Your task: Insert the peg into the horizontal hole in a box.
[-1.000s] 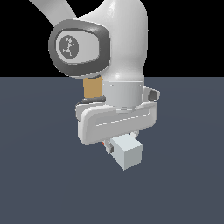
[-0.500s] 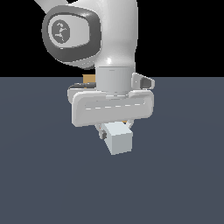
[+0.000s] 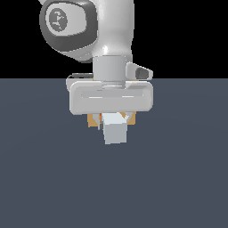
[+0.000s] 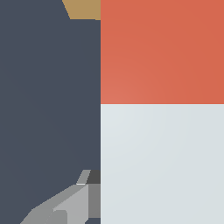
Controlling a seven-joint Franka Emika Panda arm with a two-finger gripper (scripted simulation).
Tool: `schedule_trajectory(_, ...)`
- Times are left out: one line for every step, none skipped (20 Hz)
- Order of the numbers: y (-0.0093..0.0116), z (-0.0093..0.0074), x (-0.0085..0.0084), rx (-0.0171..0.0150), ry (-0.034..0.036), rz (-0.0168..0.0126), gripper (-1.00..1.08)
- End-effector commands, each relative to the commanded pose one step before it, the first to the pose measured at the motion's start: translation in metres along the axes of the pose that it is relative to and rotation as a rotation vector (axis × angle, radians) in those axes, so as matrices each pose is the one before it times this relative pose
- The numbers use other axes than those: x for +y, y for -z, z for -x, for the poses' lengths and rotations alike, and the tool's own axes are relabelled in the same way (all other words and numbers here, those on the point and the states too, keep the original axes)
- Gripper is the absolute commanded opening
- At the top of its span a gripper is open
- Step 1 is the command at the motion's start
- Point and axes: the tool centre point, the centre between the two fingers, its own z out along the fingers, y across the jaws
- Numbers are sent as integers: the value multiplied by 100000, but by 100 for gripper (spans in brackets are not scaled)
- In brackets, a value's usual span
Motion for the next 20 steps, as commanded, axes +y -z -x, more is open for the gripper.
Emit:
schedule_trajectory(527,-209,61,-96,-2174,432,-100)
schedule_trajectory(76,-64,-13,-7,-507,-3,-100)
schedule_trajectory(58,-53,-7,-7,-378,-3,-100)
schedule_trajectory(40,-35,-1,-8,-258,-4,-100)
schedule_trajectory(22,-18,5,-9,-138,-4,-100)
schedule_trajectory(6,-11,13,0,0,0,-100)
schedule_trajectory(-14,22,15,-20,82,-9,-100)
schedule_trajectory(-8,3,8,-5,69,-2,-100)
schedule_trajectory(0,0,0,0,0,0,-100)
schedule_trajectory(0,0,0,0,0,0,-100)
schedule_trajectory(0,0,0,0,0,0,-100)
schedule_trajectory(-239,-23,-160,73,18,-480,-100)
schedule_trajectory(237,-2,167,-30,91,423,-100)
schedule_trajectory(239,-2,167,-30,92,426,-100)
schedule_trajectory(0,0,0,0,0,0,-100)
schedule_trajectory(0,0,0,0,0,0,-100)
schedule_trajectory(0,0,0,0,0,0,-100)
schedule_trajectory(-266,-19,-178,70,-17,-526,-100)
schedule_trajectory(0,-40,-2,0,0,0,-100)
schedule_trajectory(-1,-119,-6,0,0,0,-100)
